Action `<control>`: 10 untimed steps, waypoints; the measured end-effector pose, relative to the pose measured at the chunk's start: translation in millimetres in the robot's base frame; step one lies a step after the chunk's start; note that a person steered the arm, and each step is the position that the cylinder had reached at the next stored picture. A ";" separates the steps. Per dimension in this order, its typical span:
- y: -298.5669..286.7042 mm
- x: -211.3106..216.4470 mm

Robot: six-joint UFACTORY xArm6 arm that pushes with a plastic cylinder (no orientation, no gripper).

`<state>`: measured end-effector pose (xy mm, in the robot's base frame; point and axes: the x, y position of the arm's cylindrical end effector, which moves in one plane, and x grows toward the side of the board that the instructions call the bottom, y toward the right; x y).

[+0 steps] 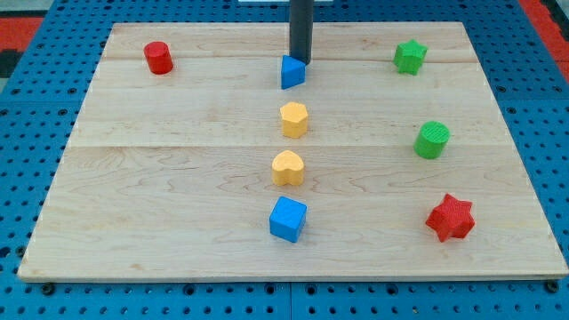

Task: Move the arm above to the blue triangle

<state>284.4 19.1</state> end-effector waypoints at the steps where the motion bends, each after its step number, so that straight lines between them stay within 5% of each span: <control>1: -0.4 3.6; 3: -0.4 7.3; 5: -7.9 -59.1; 7: -9.0 -22.1; 10: -22.1 -43.9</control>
<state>240.5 -3.0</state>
